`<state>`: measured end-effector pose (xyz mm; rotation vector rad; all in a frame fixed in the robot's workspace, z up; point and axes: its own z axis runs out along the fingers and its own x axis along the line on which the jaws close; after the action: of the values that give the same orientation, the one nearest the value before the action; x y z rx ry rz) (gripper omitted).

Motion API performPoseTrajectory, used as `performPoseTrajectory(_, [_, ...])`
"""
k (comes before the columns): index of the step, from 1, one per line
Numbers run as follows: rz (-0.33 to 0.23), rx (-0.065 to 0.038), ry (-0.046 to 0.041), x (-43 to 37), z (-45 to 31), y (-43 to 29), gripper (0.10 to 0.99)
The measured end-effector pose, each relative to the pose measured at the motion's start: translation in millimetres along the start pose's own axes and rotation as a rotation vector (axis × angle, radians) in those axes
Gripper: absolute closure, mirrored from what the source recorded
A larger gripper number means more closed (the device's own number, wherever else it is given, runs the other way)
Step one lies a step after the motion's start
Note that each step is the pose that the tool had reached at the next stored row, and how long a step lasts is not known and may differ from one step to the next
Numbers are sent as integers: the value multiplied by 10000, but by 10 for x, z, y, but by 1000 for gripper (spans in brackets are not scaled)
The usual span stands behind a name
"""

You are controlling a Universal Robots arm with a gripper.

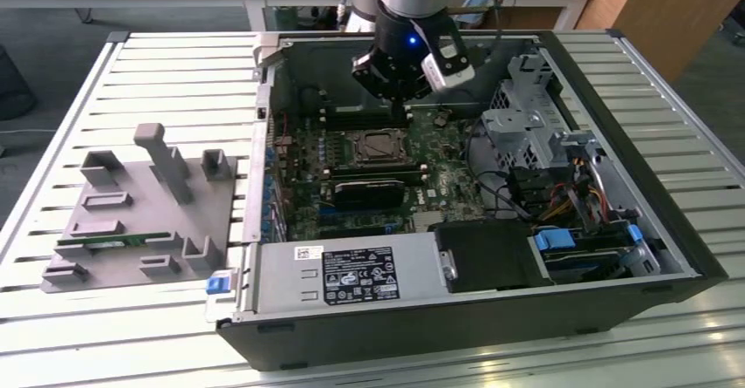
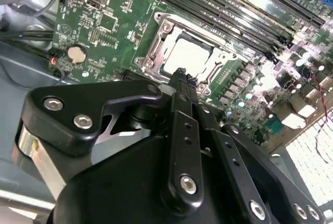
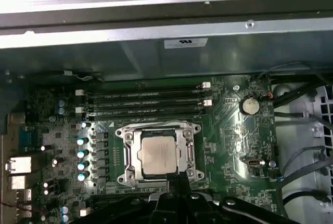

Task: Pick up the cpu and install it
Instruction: 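Install the second cpu locking lever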

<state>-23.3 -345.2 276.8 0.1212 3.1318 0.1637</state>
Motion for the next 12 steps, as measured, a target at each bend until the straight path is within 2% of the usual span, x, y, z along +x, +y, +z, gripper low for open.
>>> performPoseTrajectory(6, [2,0,15,7,97,-51,980])
performPoseTrajectory(10, [2,3,29,12,118,-128,980])
performPoseTrajectory(12, [3,6,39,13,129,-136,980])
